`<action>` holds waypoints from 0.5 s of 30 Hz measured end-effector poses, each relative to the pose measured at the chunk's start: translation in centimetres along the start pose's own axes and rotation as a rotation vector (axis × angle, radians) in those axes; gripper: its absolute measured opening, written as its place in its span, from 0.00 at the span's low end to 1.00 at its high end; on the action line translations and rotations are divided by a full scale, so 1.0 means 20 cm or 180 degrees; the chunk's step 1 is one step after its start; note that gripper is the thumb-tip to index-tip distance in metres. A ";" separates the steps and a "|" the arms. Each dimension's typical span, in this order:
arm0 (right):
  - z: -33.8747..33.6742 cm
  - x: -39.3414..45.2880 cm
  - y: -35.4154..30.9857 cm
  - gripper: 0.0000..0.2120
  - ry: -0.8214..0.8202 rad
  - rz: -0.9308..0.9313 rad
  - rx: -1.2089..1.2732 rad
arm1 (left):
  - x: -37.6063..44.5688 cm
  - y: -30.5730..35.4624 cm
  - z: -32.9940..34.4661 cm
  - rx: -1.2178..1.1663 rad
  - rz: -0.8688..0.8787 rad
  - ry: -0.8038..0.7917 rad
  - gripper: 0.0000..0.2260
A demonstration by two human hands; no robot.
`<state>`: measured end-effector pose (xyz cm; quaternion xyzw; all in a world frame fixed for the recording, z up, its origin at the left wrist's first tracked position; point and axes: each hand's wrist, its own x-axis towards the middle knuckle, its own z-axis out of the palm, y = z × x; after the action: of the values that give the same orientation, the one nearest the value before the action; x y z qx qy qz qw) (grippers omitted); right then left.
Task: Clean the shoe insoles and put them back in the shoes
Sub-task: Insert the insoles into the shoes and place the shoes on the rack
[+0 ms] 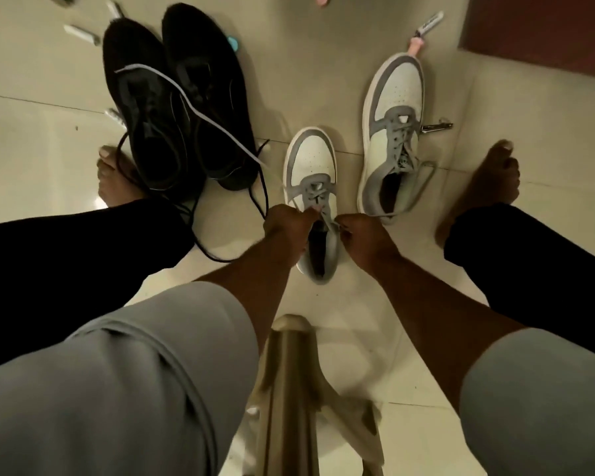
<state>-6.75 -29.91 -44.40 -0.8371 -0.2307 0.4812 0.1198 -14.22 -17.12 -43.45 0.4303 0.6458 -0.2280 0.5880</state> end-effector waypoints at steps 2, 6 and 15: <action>0.02 0.04 0.04 0.10 0.0191 -0.0219 -0.0535 | 0.08 0.01 0.01 0.0021 -0.0150 0.0025 0.11; 0.01 0.07 0.11 0.11 0.0258 -0.0218 -0.1106 | 0.14 0.00 -0.06 -0.0287 -0.0228 0.0313 0.05; -0.25 -0.09 -0.02 0.11 -0.0497 0.0574 -0.0826 | -0.20 0.10 -0.22 0.0032 0.0828 -0.0127 0.10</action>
<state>-3.34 -30.36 -40.33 -0.8229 -0.2235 0.5198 -0.0512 -15.34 -13.68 -38.28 0.5088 0.5715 -0.1616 0.6232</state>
